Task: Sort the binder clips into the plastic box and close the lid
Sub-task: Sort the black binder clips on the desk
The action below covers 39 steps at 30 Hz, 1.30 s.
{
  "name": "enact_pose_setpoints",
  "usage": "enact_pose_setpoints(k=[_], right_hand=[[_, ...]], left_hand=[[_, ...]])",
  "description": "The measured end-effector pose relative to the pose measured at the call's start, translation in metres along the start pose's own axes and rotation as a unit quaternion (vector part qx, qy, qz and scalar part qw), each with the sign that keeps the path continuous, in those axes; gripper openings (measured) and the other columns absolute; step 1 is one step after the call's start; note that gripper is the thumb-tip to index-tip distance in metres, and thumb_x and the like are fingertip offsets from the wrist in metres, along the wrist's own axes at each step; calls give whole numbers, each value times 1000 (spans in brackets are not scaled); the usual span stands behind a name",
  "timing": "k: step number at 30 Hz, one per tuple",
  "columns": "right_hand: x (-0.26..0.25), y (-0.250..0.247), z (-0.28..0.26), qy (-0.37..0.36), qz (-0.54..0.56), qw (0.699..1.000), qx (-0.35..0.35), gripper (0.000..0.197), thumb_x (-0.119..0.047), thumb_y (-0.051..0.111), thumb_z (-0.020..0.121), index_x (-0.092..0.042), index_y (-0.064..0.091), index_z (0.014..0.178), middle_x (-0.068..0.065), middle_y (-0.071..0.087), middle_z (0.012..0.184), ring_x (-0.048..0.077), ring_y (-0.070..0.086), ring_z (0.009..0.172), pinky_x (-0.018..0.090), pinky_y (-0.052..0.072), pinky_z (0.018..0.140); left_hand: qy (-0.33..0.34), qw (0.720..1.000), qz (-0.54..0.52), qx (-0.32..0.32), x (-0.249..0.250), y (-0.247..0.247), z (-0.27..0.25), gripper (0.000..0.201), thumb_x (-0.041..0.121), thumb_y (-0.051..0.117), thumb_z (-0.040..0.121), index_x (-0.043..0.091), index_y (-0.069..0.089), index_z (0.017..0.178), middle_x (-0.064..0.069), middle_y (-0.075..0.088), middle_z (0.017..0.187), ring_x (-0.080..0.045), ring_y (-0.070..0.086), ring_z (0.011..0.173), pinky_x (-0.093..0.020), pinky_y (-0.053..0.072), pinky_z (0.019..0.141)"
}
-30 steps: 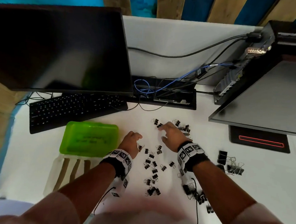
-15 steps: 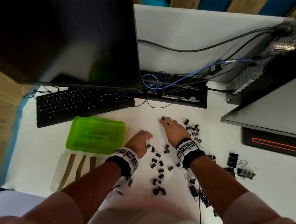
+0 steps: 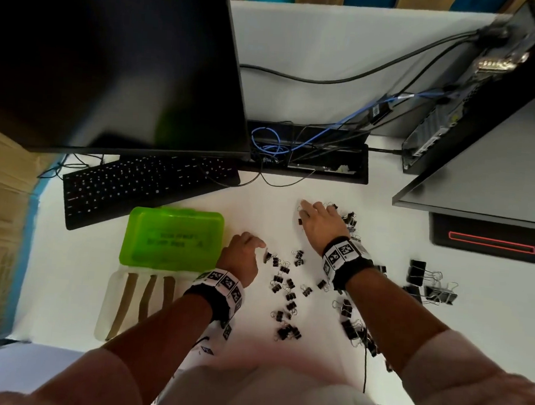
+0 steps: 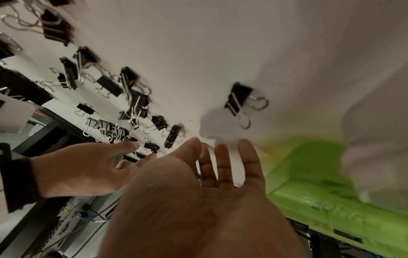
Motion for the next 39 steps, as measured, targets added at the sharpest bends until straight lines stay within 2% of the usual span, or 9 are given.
enact_pose_setpoints(k=[5,9,18,21,25,29,33,37,39], right_hand=[[17,-9,-29,37,7,999,35,34,-5,38,89,-3,54,119,11,36,145,31,34,133,43,32,108],[6,3,-65,10,39,998,55,34,3,42,81,-8,63,106,9,60,115,28,51,107,40,47,90],[-20,38,-104,55,68,991,-103,46,5,45,85,-6,41,129,15,44,129,34,52,112,44,49,92],[-36,42,-105,47,109,988,-102,46,9,43,84,-5,42,128,16,46,126,33,51,113,44,51,90],[-58,48,-105,10,183,978,-95,41,2,45,87,-14,49,125,11,53,121,31,55,109,39,49,88],[-54,46,-104,27,242,969,-51,38,-4,54,87,-21,53,121,3,52,126,26,57,110,39,51,88],[-31,33,-103,103,172,979,28,53,3,55,82,-16,45,130,5,39,141,24,45,123,36,48,94],[-15,37,-103,171,177,969,-16,58,5,51,81,-10,36,135,12,32,144,29,42,124,41,47,97],[-14,43,-102,178,220,958,-40,58,6,48,81,-9,35,136,12,34,141,29,42,124,40,46,99]], left_hand=[[2,997,-75,-22,3,6,-4,41,-5,42,84,20,55,115,0,46,119,-18,47,115,-29,40,103],[29,995,-87,-42,8,10,-14,38,1,43,88,19,53,119,-1,49,118,-20,51,111,-31,40,103],[82,992,-69,-62,11,20,-43,33,18,59,89,26,55,121,0,49,123,-19,44,121,-32,36,106],[80,995,-26,-57,6,16,-53,50,33,70,79,28,50,126,4,47,128,-19,39,124,-35,36,105],[63,993,90,31,-3,-1,-63,75,46,78,64,28,47,129,3,35,143,-19,26,134,-36,31,107],[-1,998,55,-9,-11,2,-69,81,29,83,63,24,42,133,1,33,142,-21,28,131,-38,37,103],[-27,998,-41,-28,-10,11,-75,81,1,76,71,19,34,138,-3,31,140,-21,37,128,-33,37,107],[-10,993,-113,-31,-5,14,-78,83,-19,52,75,20,25,143,-3,30,140,-25,48,120,-35,46,99],[8,990,-137,-16,-3,12,-79,83,-19,48,76,20,24,145,-4,35,136,-20,51,108,-26,48,93]])
Point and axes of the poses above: each hand's wrist, its own z-axis towards the middle knuckle, its own y-axis out of the palm, x = y × z, the point moved 5 cm from there along z, towards the middle knuckle
